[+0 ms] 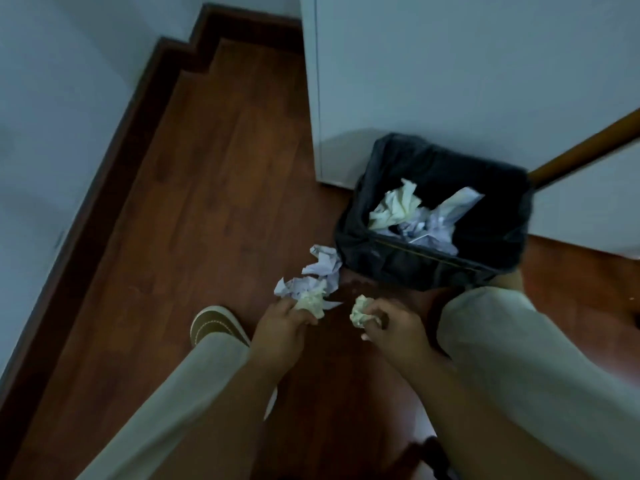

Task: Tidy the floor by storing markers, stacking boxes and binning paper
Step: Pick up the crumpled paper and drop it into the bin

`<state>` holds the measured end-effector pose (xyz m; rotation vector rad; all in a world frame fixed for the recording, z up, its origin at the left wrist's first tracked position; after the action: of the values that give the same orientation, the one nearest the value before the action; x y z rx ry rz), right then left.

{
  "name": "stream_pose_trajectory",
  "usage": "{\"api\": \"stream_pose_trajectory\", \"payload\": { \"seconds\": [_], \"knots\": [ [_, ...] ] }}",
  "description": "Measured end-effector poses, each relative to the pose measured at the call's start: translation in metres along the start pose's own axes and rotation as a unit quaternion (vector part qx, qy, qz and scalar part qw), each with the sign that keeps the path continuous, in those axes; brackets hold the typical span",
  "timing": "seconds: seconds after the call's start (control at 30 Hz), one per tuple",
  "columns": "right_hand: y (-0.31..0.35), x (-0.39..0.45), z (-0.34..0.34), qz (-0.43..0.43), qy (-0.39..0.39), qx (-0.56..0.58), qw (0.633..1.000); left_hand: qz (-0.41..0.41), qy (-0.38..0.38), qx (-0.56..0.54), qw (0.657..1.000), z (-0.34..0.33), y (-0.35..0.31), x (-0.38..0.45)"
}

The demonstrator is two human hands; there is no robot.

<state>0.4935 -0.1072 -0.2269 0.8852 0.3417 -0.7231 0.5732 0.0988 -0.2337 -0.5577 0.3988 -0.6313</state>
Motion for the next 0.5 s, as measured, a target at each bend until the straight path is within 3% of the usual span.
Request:
{"api": "stream_pose_trajectory", "payload": {
  "seconds": [0.13,0.23,0.33,0.43,0.5],
  "knots": [
    [0.058,-0.028,0.067,0.172,-0.043,-0.008,0.984,-0.054,-0.141,-0.037,0.988,0.059,-0.058,0.019],
    [0.097,-0.051,0.127,0.259,-0.186,0.067,0.946,-0.12,-0.213,-0.071,0.967,0.097,-0.118,0.046],
    [0.107,-0.053,0.178,0.233,-0.321,0.146,0.906,-0.164,-0.216,-0.074,0.96,0.115,-0.164,0.078],
    [0.099,-0.039,0.196,0.159,-0.332,0.152,0.917,-0.124,-0.203,-0.066,0.969,0.112,-0.18,0.101],
    [0.089,-0.032,0.192,0.128,-0.326,0.136,0.927,-0.111,-0.236,-0.049,0.964,0.108,-0.179,0.102]
  ]
}}
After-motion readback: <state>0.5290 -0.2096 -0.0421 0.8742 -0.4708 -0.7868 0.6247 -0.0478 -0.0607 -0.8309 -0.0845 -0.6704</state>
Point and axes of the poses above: each hand's wrist, its own x-axis towards the middle knuckle, its own z-axis out of the back of the hand, y = z × x, the point moved 3 cm from there along x, towards the middle knuckle, and after that the axes turned 9 degrees about -z, right-handed, at the moved point
